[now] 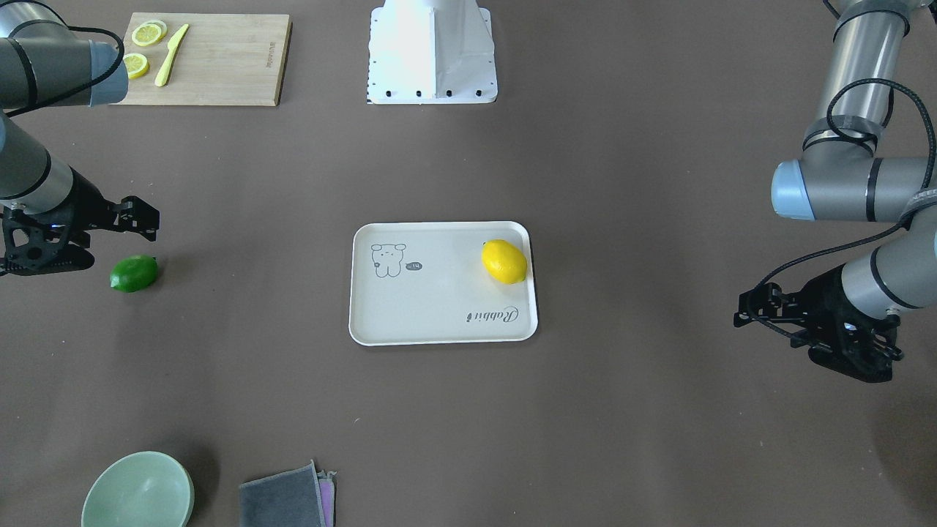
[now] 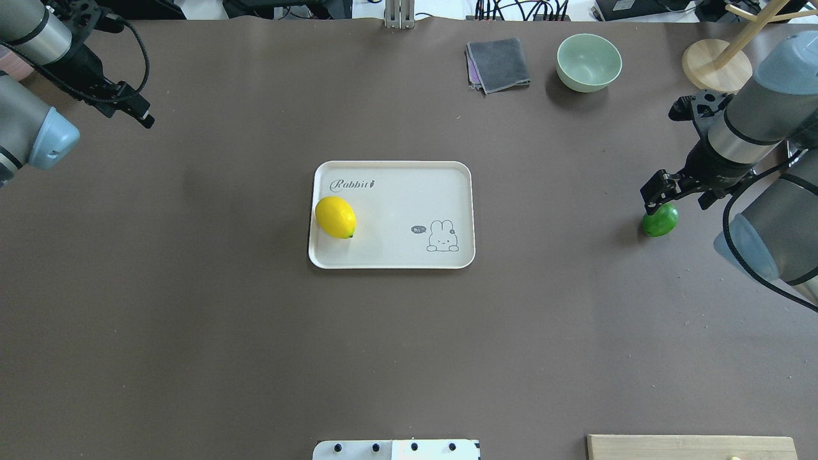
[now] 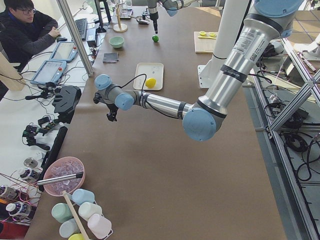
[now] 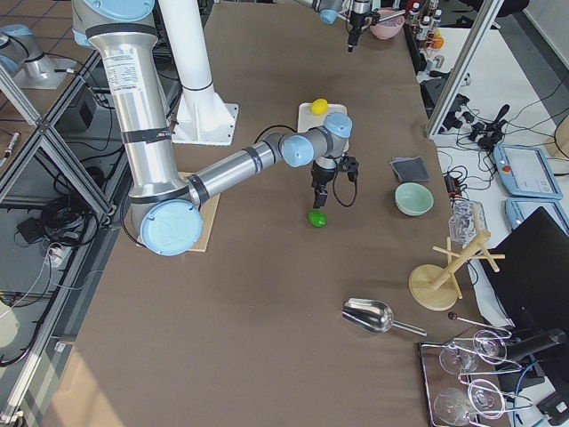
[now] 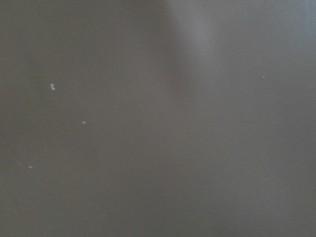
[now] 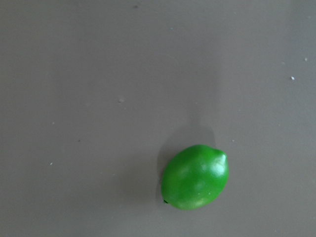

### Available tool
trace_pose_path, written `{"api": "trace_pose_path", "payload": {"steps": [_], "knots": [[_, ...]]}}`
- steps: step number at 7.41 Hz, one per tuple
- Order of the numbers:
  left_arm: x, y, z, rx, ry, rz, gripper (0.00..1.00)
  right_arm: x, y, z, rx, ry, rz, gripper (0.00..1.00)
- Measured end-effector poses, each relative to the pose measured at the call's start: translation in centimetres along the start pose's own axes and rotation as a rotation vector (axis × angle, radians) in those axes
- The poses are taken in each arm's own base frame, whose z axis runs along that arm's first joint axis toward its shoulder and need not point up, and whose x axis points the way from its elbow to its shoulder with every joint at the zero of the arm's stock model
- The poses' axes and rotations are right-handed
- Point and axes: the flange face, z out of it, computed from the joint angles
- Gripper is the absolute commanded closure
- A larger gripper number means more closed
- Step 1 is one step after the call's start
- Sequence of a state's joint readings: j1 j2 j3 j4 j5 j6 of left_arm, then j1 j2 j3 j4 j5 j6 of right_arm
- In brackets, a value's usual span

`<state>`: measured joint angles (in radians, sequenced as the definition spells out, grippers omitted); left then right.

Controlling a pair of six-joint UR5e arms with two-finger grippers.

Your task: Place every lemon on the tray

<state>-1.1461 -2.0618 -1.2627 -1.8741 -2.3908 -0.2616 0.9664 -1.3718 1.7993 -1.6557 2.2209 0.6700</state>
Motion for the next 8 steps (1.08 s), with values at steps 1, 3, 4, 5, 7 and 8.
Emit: {"api": "trace_pose_path", "payload": {"steps": [1,3,4,5,7,8], "knots": [[-0.6,0.2,0.2,-0.003,-0.009,0.011,0.03,0.3,-0.3,0.7,-0.010,0.009,0.124,0.01],[-0.9,0.3,0.3,-0.004,-0.014,0.017,0.03,0.9,-1.0,2.1,-0.014,0.023,0.343,0.00],[-1.1,0.4,0.5,-0.006,-0.015,0.015,0.03,1.3,-1.6,3.7,-0.002,0.013,0.429,0.00],[-1.3,0.5,0.7,-0.010,-0.016,0.012,0.03,1.6,-2.2,6.0,0.015,-0.011,0.501,0.00],[-1.4,0.5,0.8,-0.011,-0.016,0.012,0.03,1.6,-2.6,8.2,0.034,-0.040,0.558,0.49],[-1.4,0.6,0.9,-0.013,-0.016,0.011,0.03,1.3,-2.5,8.6,0.035,-0.042,0.562,0.99]]}}
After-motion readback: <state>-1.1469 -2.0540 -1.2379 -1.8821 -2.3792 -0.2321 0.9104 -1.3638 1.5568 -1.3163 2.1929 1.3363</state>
